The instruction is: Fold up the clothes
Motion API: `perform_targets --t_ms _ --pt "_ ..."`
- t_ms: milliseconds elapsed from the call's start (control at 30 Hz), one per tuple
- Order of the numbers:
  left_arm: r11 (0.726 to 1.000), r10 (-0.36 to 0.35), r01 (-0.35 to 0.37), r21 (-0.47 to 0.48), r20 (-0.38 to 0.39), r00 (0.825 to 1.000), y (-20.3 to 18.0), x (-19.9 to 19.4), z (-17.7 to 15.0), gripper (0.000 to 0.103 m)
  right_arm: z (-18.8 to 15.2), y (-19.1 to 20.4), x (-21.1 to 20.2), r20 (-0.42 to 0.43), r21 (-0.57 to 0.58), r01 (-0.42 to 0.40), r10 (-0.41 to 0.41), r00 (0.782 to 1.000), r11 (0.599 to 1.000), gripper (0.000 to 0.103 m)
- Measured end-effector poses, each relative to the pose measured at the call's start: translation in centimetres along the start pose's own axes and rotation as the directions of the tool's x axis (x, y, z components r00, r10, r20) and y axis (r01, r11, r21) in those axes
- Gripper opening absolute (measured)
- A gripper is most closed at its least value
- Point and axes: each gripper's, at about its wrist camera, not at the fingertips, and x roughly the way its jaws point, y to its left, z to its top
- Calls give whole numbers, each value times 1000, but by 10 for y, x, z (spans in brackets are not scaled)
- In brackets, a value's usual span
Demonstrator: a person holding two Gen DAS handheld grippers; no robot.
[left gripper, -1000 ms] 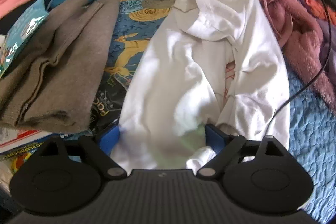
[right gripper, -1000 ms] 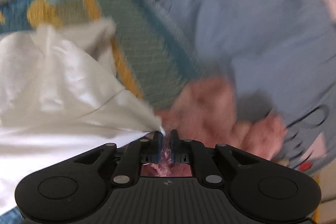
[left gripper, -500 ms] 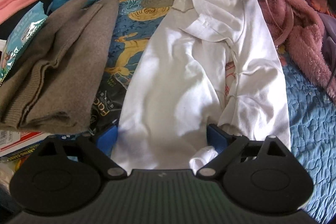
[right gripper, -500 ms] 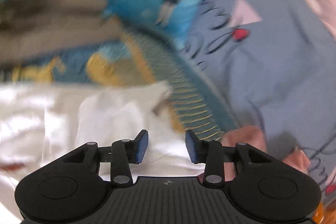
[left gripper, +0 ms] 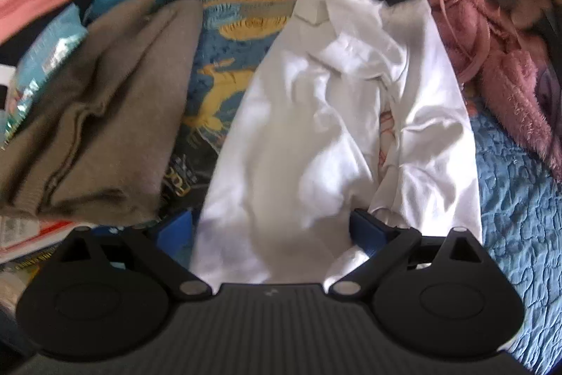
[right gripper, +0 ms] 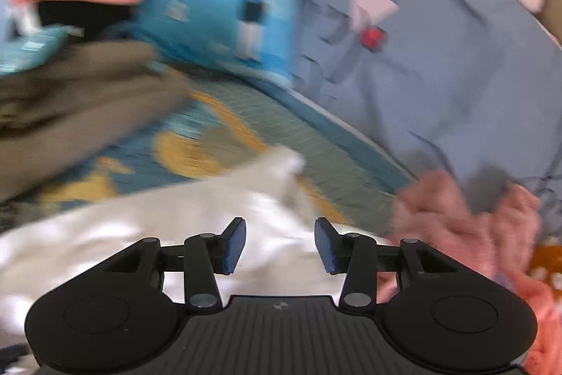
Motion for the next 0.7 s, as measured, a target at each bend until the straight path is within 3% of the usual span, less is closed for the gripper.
perform_targets --t_ms 67,200,300,333,467,567,600,633,667,700 --pt "1000 1 -1 0 22 1000 1 -6 0 98 -4 17 -2 7 -61 -49 50 999 997 41" --pt "1000 -8 8 -18 27 1000 7 -8 0 98 -10 41 13 -55 -116 -38 32 998 993 40" --pt "1000 -11 12 -29 25 1000 10 -9 -1 98 -14 42 25 -95 -35 -80 76 993 996 21" --pt "999 -12 13 -31 25 1000 11 -9 -1 98 -15 41 27 -96 -14 -90 88 991 996 10" --pt "999 -14 15 -33 29 999 10 -11 0 98 -12 47 7 4 3 -78 78 997 997 6" --pt "999 -15 17 -43 32 999 10 -12 0 98 -10 52 -7 62 -27 -115 117 991 993 10" --pt "999 -16 17 -46 31 999 11 -12 0 98 -11 54 -4 33 -42 -142 144 989 989 15" --pt "999 -16 18 -48 29 999 11 -11 0 98 -11 56 4 -40 -49 -191 189 981 980 34" --pt "999 -16 18 -49 25 1000 11 -11 0 98 -13 58 13 -110 -55 -236 229 967 970 43" --pt "999 -16 17 -49 23 1000 10 -11 0 98 -16 61 17 -138 -84 -252 239 961 964 42"
